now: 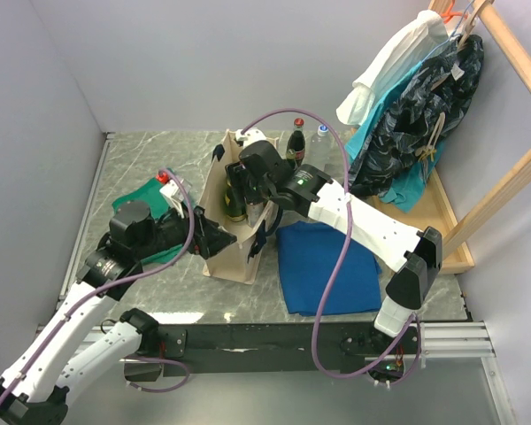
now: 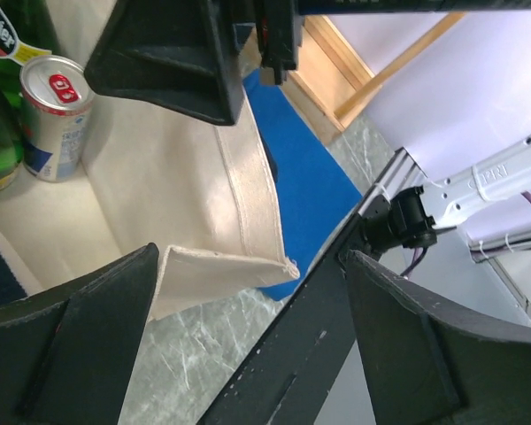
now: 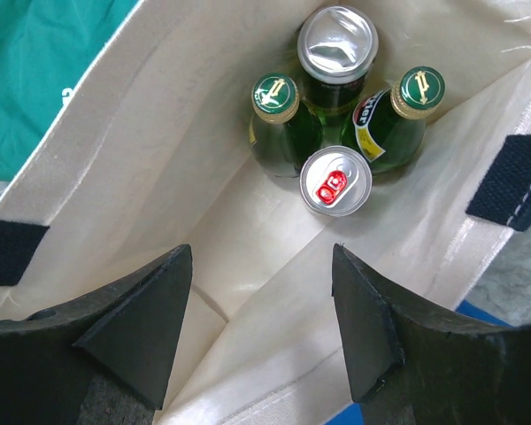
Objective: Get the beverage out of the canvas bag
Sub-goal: Adjust the canvas bag at the center of the board.
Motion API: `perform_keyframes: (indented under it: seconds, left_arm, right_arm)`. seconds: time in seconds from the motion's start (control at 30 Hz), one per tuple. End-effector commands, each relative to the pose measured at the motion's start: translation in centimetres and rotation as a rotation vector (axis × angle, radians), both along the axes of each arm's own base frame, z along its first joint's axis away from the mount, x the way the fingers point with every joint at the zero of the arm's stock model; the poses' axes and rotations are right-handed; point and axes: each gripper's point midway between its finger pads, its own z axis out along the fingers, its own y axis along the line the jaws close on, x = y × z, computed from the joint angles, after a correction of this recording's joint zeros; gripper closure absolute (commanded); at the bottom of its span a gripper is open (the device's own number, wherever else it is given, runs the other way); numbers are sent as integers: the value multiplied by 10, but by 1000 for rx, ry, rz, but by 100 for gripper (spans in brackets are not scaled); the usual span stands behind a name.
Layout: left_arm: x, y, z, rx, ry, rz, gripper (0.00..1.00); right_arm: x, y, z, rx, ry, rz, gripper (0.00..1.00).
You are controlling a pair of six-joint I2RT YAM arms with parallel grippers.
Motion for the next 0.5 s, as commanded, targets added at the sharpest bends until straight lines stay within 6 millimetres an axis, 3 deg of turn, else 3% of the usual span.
perform_keyframes:
  seconds: [0.0,0.47]
  left_arm:
    - [-16,-3,-3,-13,10,-66,9]
    - [-31,-2,-26,19,88,-115,17]
  right_arm:
    - [5,13,8,39,-23,12,29]
    - [29,32,1,37,-41,33,29]
